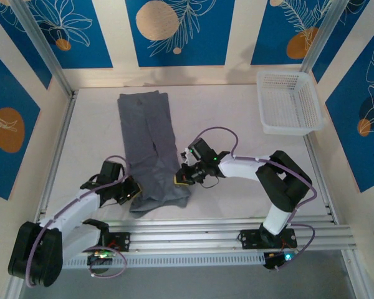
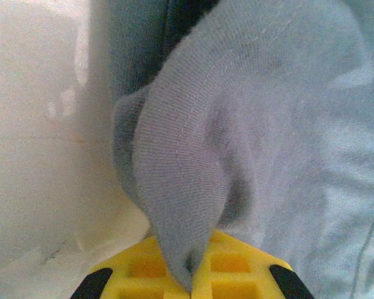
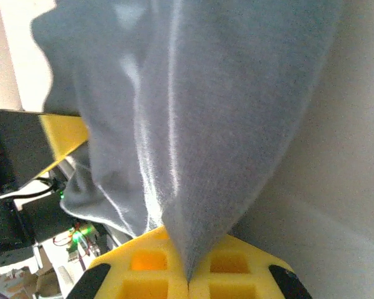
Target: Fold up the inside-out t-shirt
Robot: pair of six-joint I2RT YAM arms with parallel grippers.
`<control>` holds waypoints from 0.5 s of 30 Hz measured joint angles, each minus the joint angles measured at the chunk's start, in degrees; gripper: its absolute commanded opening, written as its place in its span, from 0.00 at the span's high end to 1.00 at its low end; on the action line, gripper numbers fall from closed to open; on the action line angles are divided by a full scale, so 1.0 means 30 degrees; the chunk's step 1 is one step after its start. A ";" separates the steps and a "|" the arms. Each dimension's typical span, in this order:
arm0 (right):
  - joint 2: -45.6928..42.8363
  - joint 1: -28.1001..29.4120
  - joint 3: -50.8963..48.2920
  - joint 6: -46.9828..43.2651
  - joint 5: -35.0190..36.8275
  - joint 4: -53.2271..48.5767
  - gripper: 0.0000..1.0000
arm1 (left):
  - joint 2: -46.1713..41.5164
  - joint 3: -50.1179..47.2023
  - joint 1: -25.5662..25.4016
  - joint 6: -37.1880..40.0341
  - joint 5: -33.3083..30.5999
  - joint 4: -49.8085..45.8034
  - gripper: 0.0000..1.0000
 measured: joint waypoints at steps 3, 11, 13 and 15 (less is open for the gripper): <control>-0.1428 -0.0182 -0.1872 0.0423 0.0379 0.0131 1.00 | -0.1734 0.0000 -0.0765 -0.0095 0.0044 -0.0838 1.00; -0.7919 -0.0015 -0.4590 0.0874 0.0867 -0.2120 1.00 | -0.7038 0.0036 -0.4779 -0.2229 -0.0466 -0.3526 1.00; -0.9245 0.0007 -0.4364 0.0838 0.1173 -0.2900 1.00 | -0.7308 0.0452 -0.5289 -0.2565 -0.0831 -0.4022 1.00; -0.9755 -0.0058 -0.3504 0.0583 0.1515 -0.3774 1.00 | -0.6674 0.1530 -0.5384 -0.2521 -0.1435 -0.4677 1.00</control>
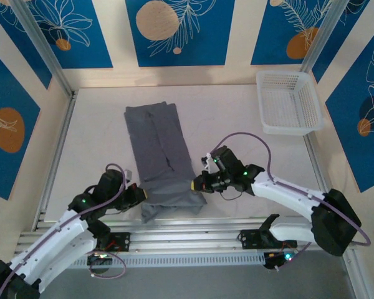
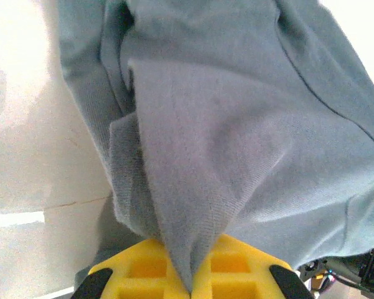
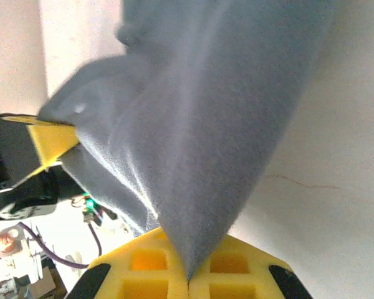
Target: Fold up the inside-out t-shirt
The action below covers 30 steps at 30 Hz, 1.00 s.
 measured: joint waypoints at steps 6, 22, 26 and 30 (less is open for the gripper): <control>0.2790 -0.1384 0.5960 -0.2361 0.0823 -0.1231 1.00 | 0.4277 0.6972 0.0663 0.2747 -0.3759 -0.1596 1.00; 1.8076 -0.5158 2.2826 -0.6637 0.0211 -0.1756 0.44 | 1.6597 1.1970 0.8670 0.8000 -0.5093 0.7308 0.39; 2.0465 -0.6054 2.7387 -0.7606 0.1013 -0.4546 0.36 | 1.9853 1.5416 1.0564 0.8590 -0.3585 0.7832 0.28; 1.9300 -0.6645 2.7030 -0.9092 0.1858 -0.6492 0.36 | 1.9205 1.5249 1.1249 0.8896 -0.2106 0.8415 0.25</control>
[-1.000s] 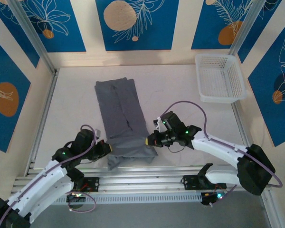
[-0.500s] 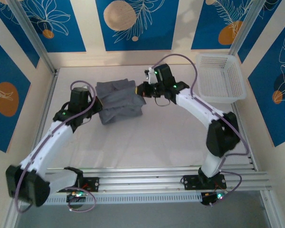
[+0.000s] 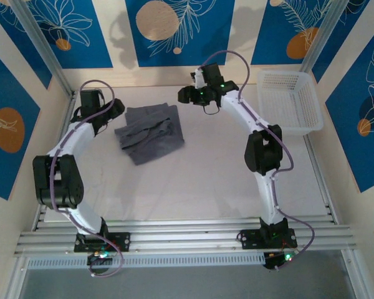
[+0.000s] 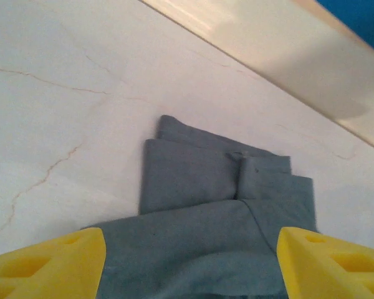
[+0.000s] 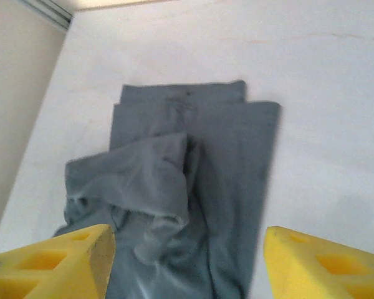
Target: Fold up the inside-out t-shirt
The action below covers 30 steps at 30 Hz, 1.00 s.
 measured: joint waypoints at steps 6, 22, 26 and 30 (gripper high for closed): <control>-0.5632 0.0080 -0.9515 -0.0707 -0.1049 0.1362 0.36 | -0.5537 -0.5763 -0.0831 -0.1523 0.1705 0.0656 0.28; 0.1122 0.2586 -0.8313 0.1348 -0.2244 0.4335 0.98 | -0.2237 -1.1242 -0.3045 -0.3424 0.3410 0.3191 0.77; 0.0328 0.2718 -0.9857 0.1443 -0.2310 0.5056 1.00 | -0.0925 -1.1081 -0.3045 -0.3475 0.4313 0.4335 1.00; -0.2280 0.2710 -1.4178 0.1457 -0.2586 0.5625 0.99 | -0.3104 -1.3369 -0.3228 -0.3534 0.4940 0.4524 1.00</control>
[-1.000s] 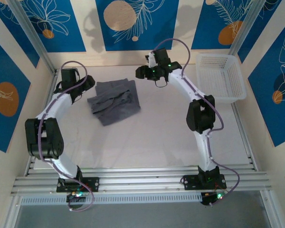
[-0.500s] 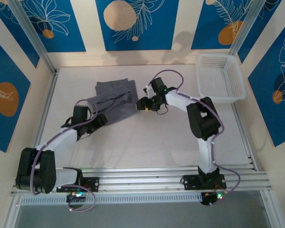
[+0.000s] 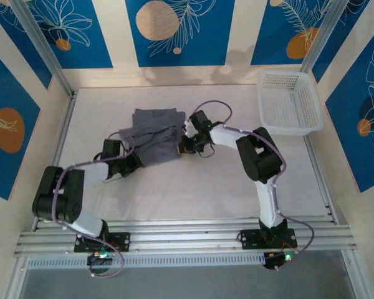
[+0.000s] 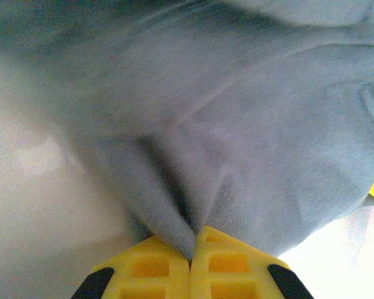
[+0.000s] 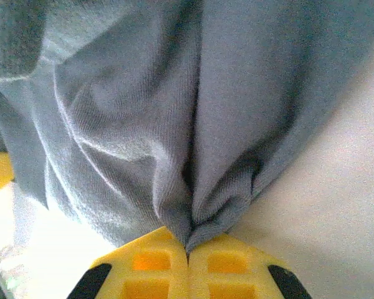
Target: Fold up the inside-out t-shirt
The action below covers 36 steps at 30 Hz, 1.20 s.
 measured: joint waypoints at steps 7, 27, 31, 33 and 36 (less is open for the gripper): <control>-0.7337 0.0663 -0.8422 0.0765 0.0379 0.0670 0.44 | -0.9734 -0.2659 -0.2958 -0.0430 -0.0408 -0.5413 0.33; -0.3191 -0.0663 -0.2514 0.3279 -0.0546 0.2397 0.69 | -0.3519 0.0765 -0.2135 0.0692 -0.3752 -0.6135 0.45; -0.3045 -0.0663 -0.2302 0.3548 -0.1122 0.2448 1.00 | -0.2339 0.1217 -0.1960 0.0503 -0.3337 -0.4634 0.96; -0.3060 -0.0663 -0.2266 0.3570 -0.1341 0.2448 1.00 | -0.2310 0.1304 -0.1938 0.0350 -0.3031 -0.4182 1.00; -0.3738 -0.0678 -0.2856 0.3585 -0.1428 0.2659 1.00 | -0.2783 0.1494 -0.1931 0.0321 -0.2455 -0.4022 1.00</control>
